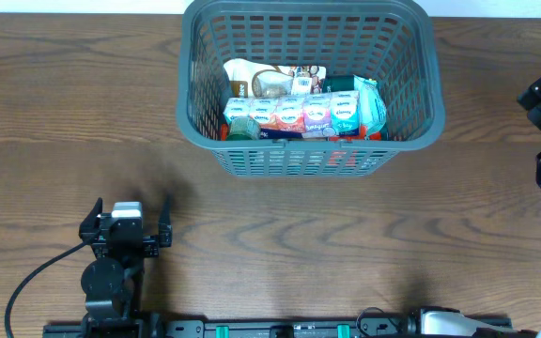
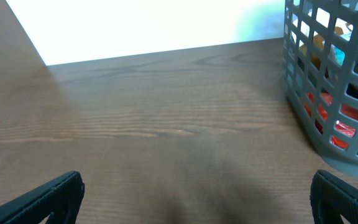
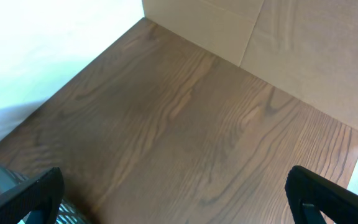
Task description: Pack container
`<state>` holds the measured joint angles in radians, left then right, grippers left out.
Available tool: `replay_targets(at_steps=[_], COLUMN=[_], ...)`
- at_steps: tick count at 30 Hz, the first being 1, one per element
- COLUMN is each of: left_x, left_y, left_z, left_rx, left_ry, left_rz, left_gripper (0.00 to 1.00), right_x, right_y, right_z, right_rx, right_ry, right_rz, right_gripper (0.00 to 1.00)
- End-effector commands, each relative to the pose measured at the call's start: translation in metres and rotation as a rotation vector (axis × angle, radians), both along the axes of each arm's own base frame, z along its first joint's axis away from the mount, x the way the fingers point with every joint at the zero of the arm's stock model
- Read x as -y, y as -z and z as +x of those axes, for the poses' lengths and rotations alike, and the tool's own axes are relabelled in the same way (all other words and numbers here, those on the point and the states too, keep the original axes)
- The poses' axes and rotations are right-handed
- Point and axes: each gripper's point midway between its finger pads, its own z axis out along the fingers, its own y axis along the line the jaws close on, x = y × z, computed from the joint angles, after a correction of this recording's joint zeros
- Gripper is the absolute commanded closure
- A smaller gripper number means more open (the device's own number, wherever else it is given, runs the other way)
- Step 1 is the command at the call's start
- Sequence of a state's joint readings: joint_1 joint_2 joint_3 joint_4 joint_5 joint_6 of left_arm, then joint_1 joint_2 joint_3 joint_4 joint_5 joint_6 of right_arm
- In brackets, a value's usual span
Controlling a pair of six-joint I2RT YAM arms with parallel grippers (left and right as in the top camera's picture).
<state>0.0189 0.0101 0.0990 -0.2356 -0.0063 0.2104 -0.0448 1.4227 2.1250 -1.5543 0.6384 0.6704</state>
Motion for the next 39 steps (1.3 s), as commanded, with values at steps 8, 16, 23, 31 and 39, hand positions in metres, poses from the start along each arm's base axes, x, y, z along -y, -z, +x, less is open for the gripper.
replay_targets(at_steps=[8,16,23,31,39], left_x=[-0.003,-0.022,-0.022,-0.022,-0.022], left_y=[0.006,-0.012,-0.026,-0.066,-0.048], left_z=[0.002,0.005,0.006,0.006,0.007], left_rx=[0.013,0.132,0.189,0.353,0.281], left_ry=[-0.038,-0.166,-0.159,-0.141,-0.148], left_rz=[-0.088,-0.213,-0.216,-0.216,-0.213], left_gripper=[0.01,0.01,0.01,0.01,0.01], right_x=[0.003,0.003,0.003,0.003,0.003], right_y=[-0.001,-0.001,-0.001,-0.001,-0.001], right_z=[-0.003,-0.003,-0.003,-0.003,-0.003], right_rx=[0.008,0.008,0.008,0.008,0.008], right_ry=[0.020,0.020,0.021,0.020,0.020], right_rz=[0.001,0.001,0.000,0.001,0.001], right_gripper=[0.01,0.01,0.01,0.01,0.01])
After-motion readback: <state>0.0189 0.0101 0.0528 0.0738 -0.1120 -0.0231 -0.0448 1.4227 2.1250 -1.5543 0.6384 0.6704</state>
